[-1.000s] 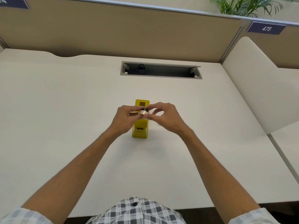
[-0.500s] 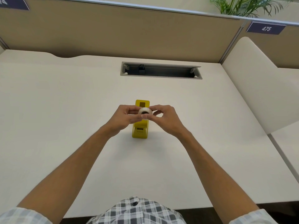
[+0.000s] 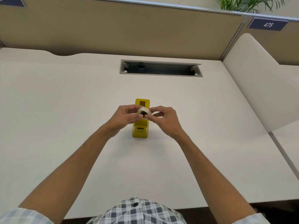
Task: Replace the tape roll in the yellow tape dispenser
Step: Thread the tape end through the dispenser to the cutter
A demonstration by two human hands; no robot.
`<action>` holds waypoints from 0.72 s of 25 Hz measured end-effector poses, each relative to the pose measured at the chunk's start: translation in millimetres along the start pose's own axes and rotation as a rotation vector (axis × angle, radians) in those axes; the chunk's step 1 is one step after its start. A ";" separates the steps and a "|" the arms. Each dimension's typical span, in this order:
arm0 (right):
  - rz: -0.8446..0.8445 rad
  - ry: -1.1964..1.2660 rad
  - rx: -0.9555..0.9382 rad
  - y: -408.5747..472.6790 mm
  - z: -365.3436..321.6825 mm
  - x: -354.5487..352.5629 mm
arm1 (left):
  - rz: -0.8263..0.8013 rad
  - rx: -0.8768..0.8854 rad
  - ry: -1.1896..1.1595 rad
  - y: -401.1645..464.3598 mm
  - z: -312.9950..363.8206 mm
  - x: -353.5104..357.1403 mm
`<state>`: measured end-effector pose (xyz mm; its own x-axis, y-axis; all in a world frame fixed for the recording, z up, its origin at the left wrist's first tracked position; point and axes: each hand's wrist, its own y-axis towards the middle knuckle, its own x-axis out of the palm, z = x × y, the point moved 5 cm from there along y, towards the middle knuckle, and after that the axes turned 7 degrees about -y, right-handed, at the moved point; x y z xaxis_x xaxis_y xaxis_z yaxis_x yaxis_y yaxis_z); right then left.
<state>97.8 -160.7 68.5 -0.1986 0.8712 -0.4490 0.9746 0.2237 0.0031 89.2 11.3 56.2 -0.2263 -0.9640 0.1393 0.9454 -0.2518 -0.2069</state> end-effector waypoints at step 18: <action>0.348 -0.146 0.105 10.8 -0.2 23.4 | 0.389 0.270 0.435 10.0 -7.5 -19.7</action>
<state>103.7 -137.9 58.1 0.1553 0.8140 -0.5598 0.9879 -0.1270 0.0894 101.4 27.2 44.2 0.1243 -0.9411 -0.3146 0.9905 0.0989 0.0956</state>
